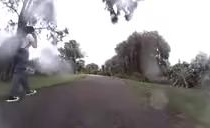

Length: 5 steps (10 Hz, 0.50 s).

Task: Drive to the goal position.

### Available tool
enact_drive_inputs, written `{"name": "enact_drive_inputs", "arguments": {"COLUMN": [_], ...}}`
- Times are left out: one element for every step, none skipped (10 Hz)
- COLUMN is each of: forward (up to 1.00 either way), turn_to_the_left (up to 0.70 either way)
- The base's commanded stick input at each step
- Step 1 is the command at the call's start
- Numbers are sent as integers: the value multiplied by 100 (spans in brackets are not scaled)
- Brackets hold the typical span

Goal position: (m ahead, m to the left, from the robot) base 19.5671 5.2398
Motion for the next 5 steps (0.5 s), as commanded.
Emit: {"name": "enact_drive_inputs", "arguments": {"forward": [85, 85, 85, 85, 85], "turn_to_the_left": [0, 0, 0, 0, 0]}}
